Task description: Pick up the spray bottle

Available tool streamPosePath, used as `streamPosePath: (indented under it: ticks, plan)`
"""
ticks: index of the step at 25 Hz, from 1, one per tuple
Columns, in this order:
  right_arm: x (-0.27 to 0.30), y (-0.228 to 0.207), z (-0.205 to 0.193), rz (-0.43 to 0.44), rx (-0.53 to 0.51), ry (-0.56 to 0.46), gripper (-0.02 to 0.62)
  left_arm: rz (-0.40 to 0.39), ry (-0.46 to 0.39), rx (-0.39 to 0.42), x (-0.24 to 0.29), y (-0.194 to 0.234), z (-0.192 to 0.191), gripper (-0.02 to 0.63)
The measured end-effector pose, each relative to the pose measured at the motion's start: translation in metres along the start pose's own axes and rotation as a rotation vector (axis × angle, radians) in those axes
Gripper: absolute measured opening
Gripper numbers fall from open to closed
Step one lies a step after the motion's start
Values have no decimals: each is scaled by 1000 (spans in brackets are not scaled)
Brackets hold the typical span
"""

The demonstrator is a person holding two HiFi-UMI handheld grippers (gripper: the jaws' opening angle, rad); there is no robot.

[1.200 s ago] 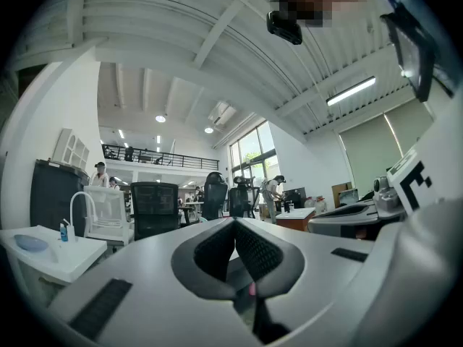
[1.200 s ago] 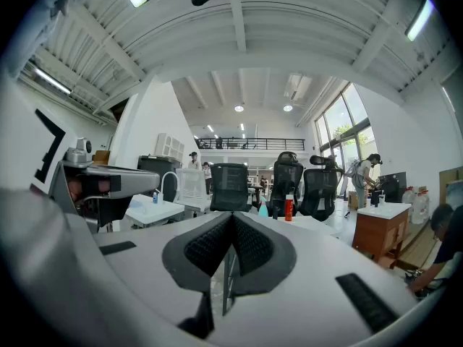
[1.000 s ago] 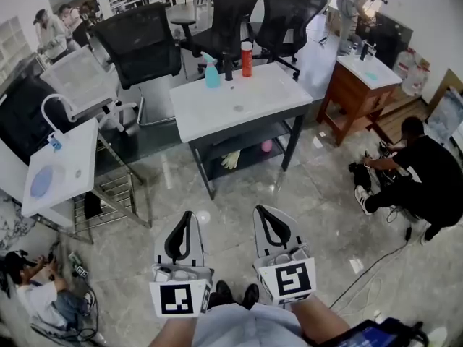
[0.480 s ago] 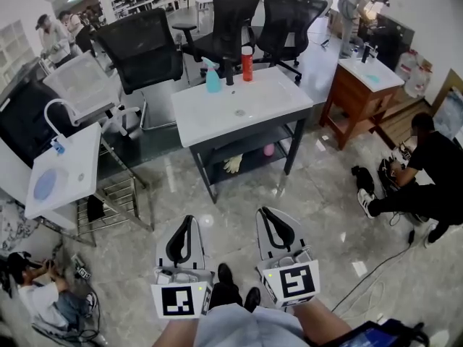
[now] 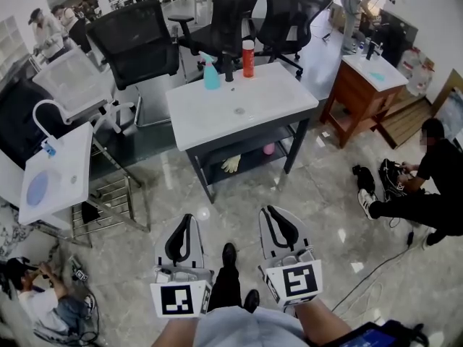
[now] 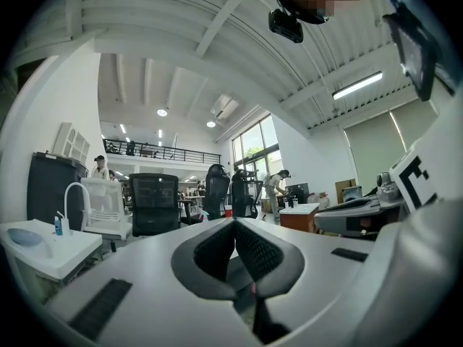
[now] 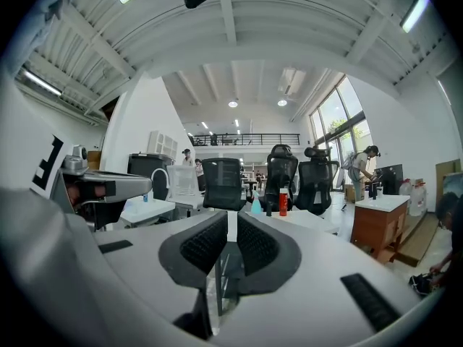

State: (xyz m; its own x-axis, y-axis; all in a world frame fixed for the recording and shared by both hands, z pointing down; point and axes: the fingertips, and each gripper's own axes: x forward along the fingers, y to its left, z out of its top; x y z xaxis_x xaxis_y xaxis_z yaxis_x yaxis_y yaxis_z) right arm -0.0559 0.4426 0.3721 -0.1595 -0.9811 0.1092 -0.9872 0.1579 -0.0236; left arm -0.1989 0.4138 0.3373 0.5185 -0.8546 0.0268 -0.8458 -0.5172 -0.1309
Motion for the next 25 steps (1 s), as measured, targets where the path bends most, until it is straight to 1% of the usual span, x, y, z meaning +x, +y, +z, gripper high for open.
streamPosePath:
  ticks: [6,12,16,21,25]
  plan:
    - [68,-22,-6,-5,9,30,55,-11,14,-8,70,26,-11,15]
    - [151,-38,13,-19,3,30,54,-42,13,-13,146,60,-7,15]
    - [199,-54,35,-38,-24,12,55,-50,-16,-16,193,84,3,15]
    - [247,-69,63,-71,-56,-45,52,-73,-76,-4,243,111,19,15]
    - [276,-80,69,-97,-62,-65,51,-108,-97,5,278,120,19,17]
